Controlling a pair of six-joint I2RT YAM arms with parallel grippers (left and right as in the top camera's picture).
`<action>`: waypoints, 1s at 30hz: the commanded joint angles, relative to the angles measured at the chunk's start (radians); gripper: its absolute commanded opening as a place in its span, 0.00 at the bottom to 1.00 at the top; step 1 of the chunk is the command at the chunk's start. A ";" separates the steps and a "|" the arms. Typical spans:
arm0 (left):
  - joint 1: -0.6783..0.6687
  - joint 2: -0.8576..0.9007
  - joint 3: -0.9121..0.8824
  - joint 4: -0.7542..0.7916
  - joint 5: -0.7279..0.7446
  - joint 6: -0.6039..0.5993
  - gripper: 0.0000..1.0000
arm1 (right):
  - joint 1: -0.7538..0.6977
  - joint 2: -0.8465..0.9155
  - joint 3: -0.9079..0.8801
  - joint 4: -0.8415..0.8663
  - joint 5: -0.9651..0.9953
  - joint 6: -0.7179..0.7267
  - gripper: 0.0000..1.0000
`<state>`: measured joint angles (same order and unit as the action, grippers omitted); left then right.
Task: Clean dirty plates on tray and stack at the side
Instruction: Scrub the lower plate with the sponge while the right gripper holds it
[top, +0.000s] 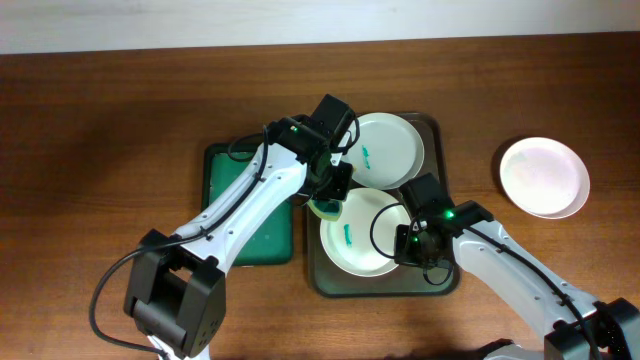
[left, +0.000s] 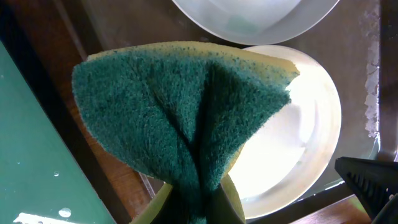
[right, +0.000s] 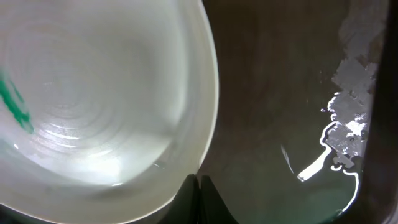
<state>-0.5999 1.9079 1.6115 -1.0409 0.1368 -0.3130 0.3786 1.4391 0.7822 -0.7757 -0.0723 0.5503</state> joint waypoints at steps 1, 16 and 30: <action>0.000 -0.004 -0.004 0.008 -0.006 0.016 0.00 | 0.010 -0.006 -0.008 0.018 0.003 0.012 0.04; 0.000 -0.004 -0.004 0.015 -0.006 0.016 0.00 | 0.010 -0.006 -0.051 0.067 0.002 0.012 0.04; 0.000 -0.001 -0.008 0.035 -0.006 0.016 0.00 | 0.010 -0.006 -0.051 0.062 -0.006 0.012 0.04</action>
<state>-0.6003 1.9079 1.6115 -1.0119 0.1341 -0.3130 0.3798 1.4387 0.7448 -0.7128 -0.0727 0.5533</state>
